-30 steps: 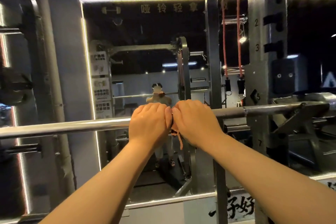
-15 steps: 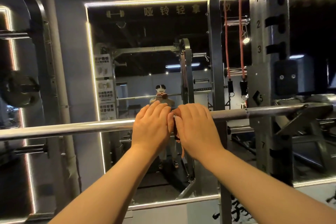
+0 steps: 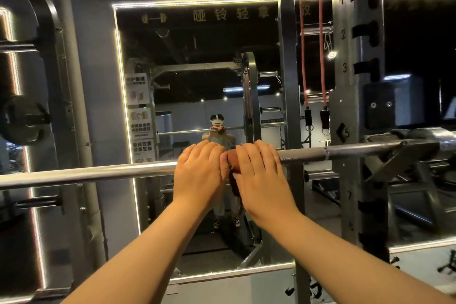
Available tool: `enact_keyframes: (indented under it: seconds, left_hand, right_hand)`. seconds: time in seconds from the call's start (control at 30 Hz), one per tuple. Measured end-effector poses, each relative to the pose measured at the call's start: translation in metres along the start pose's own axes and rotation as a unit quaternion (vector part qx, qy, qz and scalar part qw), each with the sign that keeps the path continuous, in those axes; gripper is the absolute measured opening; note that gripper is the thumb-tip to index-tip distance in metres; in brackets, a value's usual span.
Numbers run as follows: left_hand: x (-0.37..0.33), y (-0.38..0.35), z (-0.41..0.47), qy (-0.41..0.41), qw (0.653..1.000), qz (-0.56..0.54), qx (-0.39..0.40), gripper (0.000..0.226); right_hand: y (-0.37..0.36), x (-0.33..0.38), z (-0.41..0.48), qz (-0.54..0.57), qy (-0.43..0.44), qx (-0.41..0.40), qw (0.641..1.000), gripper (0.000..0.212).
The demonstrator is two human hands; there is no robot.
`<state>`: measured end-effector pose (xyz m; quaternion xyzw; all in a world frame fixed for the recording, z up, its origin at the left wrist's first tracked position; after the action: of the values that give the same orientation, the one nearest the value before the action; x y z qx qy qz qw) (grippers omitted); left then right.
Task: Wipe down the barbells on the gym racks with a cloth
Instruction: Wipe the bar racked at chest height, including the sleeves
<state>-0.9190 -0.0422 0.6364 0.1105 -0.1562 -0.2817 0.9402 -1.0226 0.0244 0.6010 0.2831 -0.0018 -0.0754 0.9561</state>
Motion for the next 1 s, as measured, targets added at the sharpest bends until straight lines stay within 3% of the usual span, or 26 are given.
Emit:
enact_keyframes:
  seconds: [0.13,0.3,0.57,0.7,0.83,1.0]
  left_hand:
    - [-0.003,0.001,0.0,0.013,1.0,-0.011,0.0,0.04]
    - [-0.002,0.001,-0.002,0.006,1.0,-0.002,0.004,0.03]
    - [0.001,0.004,-0.003,0.005,0.999,-0.032,-0.003,0.043]
    - [0.0,0.001,-0.002,0.019,0.999,-0.03,0.008,0.041]
    - [0.0,0.0,-0.001,0.028,0.999,-0.024,0.014,0.038]
    - [-0.001,0.003,-0.003,0.01,0.999,-0.033,0.031,0.041]
  right_hand:
    - [0.001,-0.002,0.001,-0.015,0.022,0.016,1.0,0.064]
    - [0.018,0.0,0.039,0.088,0.02,0.062,0.994,0.03]
    - [0.02,-0.021,0.016,0.037,0.116,0.021,0.992,0.044]
    - [0.026,-0.049,0.01,0.054,0.035,-0.036,0.997,0.042]
    - [0.013,-0.014,0.014,0.095,-0.042,-0.047,0.993,0.038]
    - [0.006,-0.009,0.005,0.02,0.083,-0.015,0.996,0.058]
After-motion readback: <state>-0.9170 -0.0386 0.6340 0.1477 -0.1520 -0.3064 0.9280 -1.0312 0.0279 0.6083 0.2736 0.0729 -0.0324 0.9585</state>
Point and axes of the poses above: each hand's wrist, its own z-axis towards the middle knuckle, its own y-axis out of the back of the hand, x = y × z, the point moved 8 cm from there along z, towards the middle knuckle, and after that the axes turned 6 degrees about z, right-handed, at the moved point
